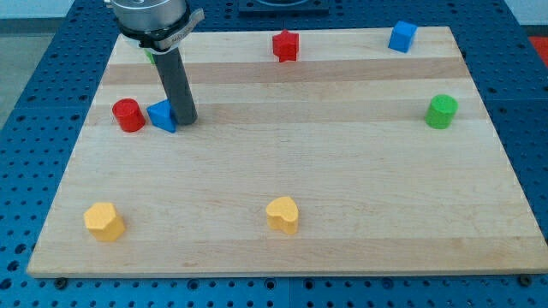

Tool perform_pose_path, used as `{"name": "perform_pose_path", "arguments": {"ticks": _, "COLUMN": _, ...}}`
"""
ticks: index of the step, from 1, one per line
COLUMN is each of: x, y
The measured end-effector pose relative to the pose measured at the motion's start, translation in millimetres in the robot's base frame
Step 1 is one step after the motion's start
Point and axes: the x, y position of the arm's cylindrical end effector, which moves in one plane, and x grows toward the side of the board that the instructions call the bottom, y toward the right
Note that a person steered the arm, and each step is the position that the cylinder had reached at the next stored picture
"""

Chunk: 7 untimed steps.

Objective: Move the hexagon to the right of the triangle

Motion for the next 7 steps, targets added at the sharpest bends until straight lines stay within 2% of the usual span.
{"name": "perform_pose_path", "arguments": {"ticks": 1, "x": 11, "y": 30}}
{"name": "perform_pose_path", "arguments": {"ticks": 2, "x": 40, "y": 38}}
{"name": "perform_pose_path", "arguments": {"ticks": 3, "x": 61, "y": 12}}
{"name": "perform_pose_path", "arguments": {"ticks": 6, "x": 114, "y": -126}}
{"name": "perform_pose_path", "arguments": {"ticks": 7, "x": 114, "y": -138}}
